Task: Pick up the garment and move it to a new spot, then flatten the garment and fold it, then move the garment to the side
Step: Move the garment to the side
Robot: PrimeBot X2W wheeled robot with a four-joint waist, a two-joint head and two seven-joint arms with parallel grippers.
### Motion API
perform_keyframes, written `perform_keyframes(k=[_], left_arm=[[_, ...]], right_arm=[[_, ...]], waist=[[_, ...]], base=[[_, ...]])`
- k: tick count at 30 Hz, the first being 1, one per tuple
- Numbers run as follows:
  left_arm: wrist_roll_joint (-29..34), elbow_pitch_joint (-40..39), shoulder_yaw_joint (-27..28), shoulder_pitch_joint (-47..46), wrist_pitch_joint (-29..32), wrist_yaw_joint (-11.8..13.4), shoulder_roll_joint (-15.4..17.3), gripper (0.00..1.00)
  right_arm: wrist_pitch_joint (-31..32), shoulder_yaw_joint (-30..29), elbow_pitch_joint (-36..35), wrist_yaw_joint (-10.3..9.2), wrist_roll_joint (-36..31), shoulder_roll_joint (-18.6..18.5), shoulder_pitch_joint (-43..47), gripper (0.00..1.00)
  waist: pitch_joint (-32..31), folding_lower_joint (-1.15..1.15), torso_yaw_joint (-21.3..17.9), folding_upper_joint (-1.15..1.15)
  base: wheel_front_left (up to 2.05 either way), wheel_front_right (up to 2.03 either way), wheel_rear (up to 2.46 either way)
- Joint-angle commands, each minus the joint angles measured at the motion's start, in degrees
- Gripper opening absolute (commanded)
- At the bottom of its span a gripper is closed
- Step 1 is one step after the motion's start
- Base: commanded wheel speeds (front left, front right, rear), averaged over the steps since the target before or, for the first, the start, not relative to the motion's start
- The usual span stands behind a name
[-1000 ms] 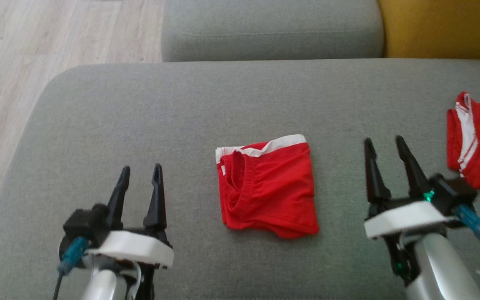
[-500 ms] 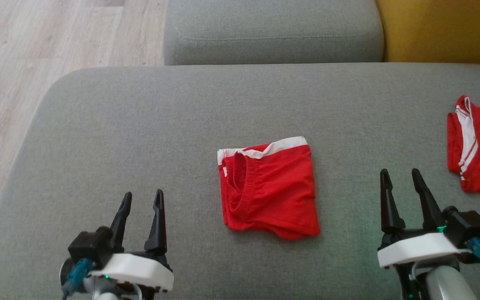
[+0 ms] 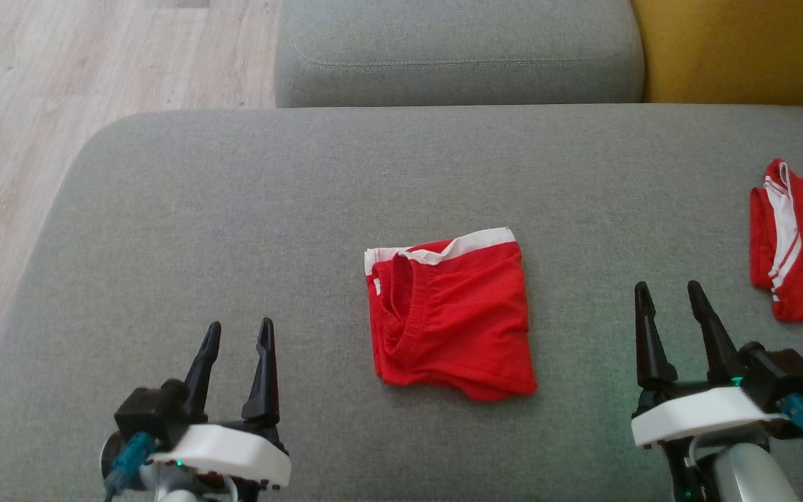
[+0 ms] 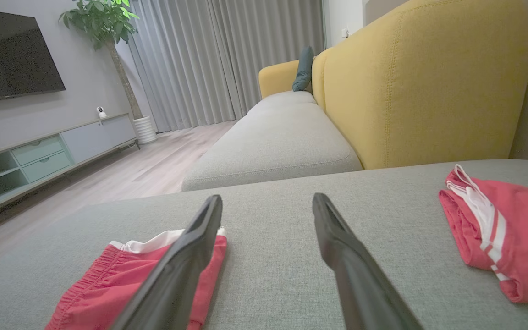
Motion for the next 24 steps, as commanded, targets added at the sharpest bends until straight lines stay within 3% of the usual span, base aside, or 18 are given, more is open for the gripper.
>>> perform_keyframes(k=[1,10,16,24], left_arm=[[0.38,-1.64,2.16,-2.28,-0.71,0.23,-0.12,1.0],[0.17,-2.03,1.88,-2.71,-0.71,0.53,-0.12,1.0],[-1.15,-2.65,1.22,-4.12,-0.71,0.99,-0.12,1.0],[-3.48,-2.94,-0.58,-5.37,-0.71,1.92,-0.12,1.0]], right_arm=[[0.08,1.23,-2.15,0.37,-0.35,-0.17,-1.1,1.0],[4.06,1.32,-2.25,0.37,-2.37,-0.17,-2.94,1.0],[16.61,2.69,-0.57,0.37,-1.96,-0.17,-8.66,1.0],[31.35,3.27,6.16,0.37,4.35,-2.34,-13.23,1.0]], waist=[[0.02,0.0,0.03,0.0],[1.32,0.0,0.66,0.0],[4.43,0.0,2.77,0.0],[7.48,0.0,7.51,0.0]], base=[[0.0,0.0,0.0],[0.0,0.0,0.0],[0.0,0.0,0.0],[0.0,0.0,0.0]])
